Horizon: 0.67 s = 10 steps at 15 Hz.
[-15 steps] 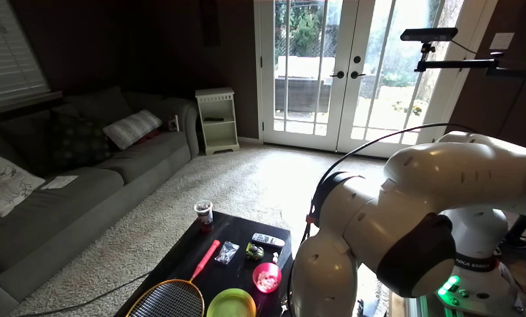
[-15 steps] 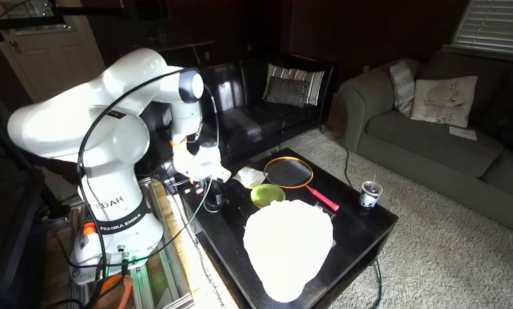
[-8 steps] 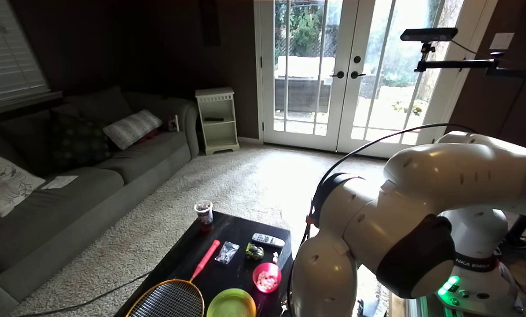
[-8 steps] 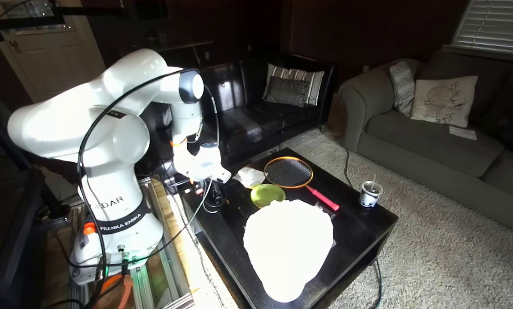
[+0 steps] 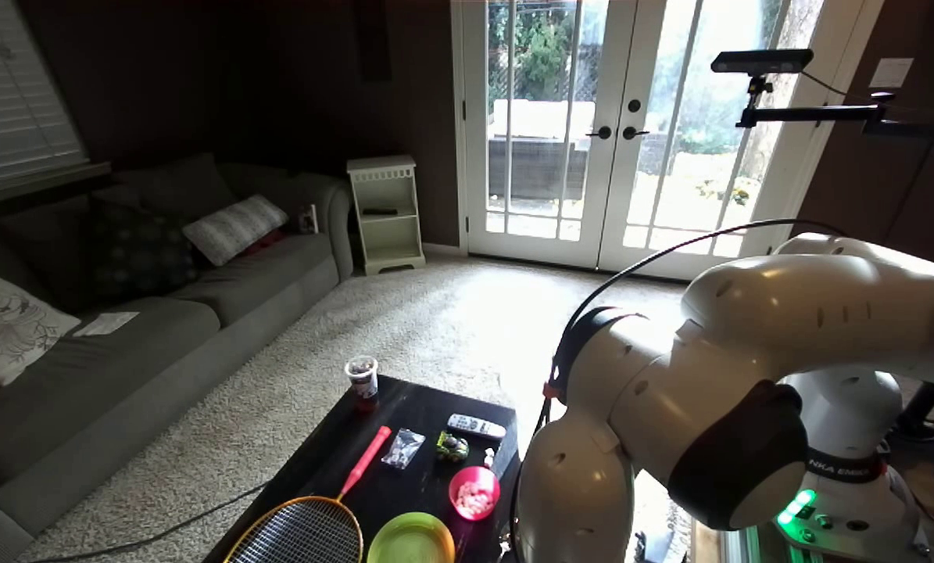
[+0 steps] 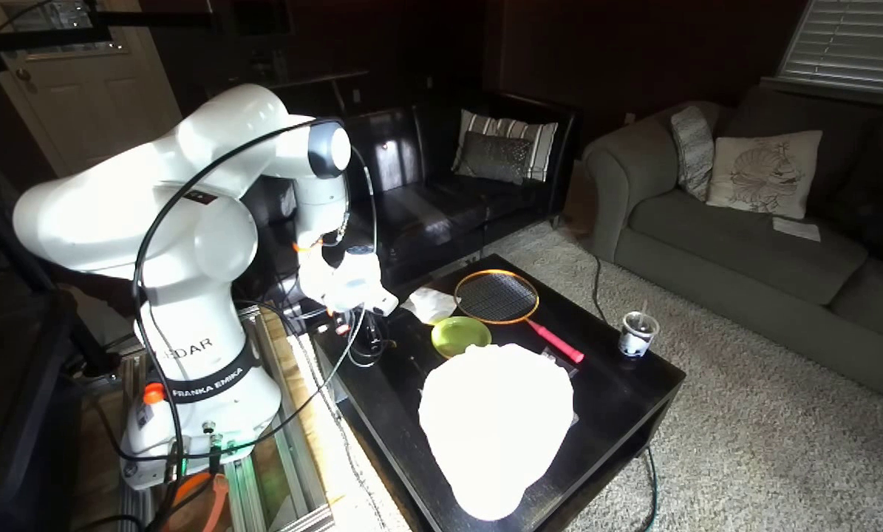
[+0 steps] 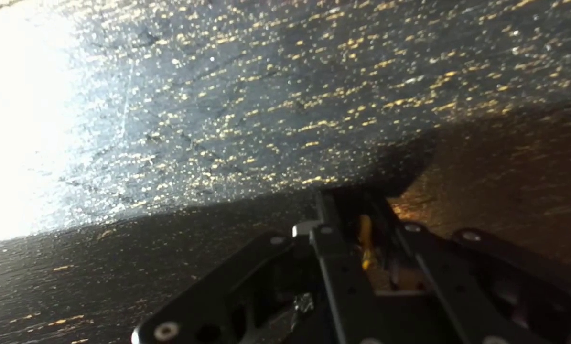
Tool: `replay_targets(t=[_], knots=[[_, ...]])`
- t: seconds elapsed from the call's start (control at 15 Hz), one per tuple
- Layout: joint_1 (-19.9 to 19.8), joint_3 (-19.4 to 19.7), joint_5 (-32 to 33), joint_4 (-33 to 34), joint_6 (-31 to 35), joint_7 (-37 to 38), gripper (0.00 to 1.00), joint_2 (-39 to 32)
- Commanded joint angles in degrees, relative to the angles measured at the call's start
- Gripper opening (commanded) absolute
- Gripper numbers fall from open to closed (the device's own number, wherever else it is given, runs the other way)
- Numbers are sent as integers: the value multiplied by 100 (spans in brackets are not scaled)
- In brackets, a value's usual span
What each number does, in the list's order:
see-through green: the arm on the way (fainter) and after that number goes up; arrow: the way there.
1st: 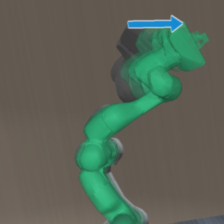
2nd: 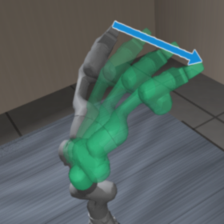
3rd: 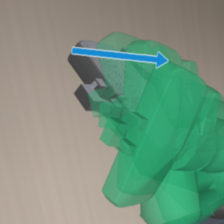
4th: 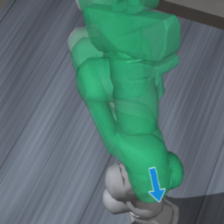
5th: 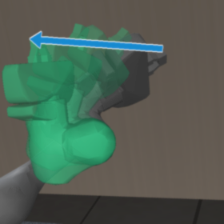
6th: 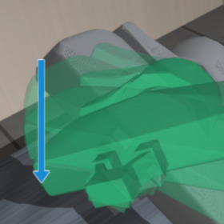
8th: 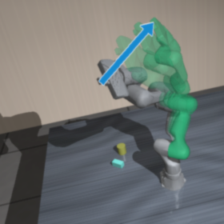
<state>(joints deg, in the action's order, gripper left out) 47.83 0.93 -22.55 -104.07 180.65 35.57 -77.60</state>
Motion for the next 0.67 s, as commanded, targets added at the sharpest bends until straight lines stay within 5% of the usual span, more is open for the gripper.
replay_targets(t=[0.0, 0.6], knots=[[-200, -179, -27, 102, 8, -54, 5, -69], [-3173, -2537, 937, -85, 1418, -1800, 5, -620]])
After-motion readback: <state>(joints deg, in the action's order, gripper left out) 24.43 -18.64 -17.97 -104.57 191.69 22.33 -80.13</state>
